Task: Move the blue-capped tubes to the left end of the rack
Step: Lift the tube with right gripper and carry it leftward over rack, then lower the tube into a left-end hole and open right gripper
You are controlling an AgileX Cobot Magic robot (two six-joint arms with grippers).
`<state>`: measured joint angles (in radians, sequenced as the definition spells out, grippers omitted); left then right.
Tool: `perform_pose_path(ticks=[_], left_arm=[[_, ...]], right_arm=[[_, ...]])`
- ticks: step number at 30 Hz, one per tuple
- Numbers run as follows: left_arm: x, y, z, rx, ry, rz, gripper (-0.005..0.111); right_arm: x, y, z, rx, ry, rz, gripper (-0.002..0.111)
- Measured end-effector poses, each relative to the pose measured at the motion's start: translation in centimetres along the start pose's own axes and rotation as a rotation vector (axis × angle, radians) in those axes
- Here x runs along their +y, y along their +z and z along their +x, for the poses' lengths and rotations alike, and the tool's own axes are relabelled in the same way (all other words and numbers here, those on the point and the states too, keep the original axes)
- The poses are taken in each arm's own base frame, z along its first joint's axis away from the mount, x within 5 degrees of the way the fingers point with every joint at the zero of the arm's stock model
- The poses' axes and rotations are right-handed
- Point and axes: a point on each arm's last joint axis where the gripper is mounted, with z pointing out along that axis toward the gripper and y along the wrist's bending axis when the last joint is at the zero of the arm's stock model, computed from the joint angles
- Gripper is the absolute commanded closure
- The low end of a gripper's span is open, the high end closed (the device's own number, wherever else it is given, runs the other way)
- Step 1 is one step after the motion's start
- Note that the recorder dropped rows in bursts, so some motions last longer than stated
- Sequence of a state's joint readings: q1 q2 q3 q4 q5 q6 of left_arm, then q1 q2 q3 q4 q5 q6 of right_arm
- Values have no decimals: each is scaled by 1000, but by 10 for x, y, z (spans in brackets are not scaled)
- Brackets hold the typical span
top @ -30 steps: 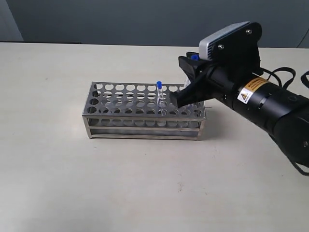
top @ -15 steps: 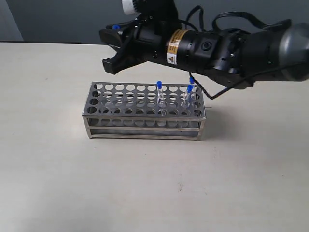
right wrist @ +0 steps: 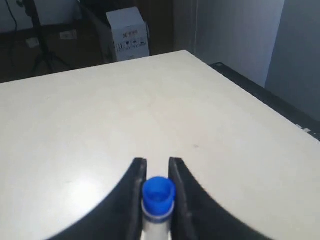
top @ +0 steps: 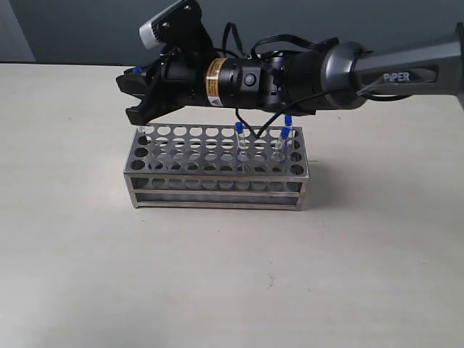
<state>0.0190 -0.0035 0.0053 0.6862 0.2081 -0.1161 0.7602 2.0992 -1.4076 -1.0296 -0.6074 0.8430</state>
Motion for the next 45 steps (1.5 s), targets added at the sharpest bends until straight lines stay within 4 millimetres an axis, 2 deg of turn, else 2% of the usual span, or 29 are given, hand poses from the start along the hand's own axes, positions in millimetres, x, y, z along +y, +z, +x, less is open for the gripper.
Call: perform_pose_path(ticks=[3, 16, 41, 45], left_arm=[[0, 0, 0, 0, 0, 0, 106], [0, 0, 0, 0, 0, 0, 106], [0, 0, 0, 0, 0, 0, 106], [0, 0, 0, 0, 0, 0, 106]], right_arm=[[-4, 6, 8, 29, -10, 11, 109], [-9, 15, 17, 54, 17, 23, 109], [-12, 16, 17, 36, -12, 51, 109], [-17, 18, 29, 82, -5, 97, 109]])
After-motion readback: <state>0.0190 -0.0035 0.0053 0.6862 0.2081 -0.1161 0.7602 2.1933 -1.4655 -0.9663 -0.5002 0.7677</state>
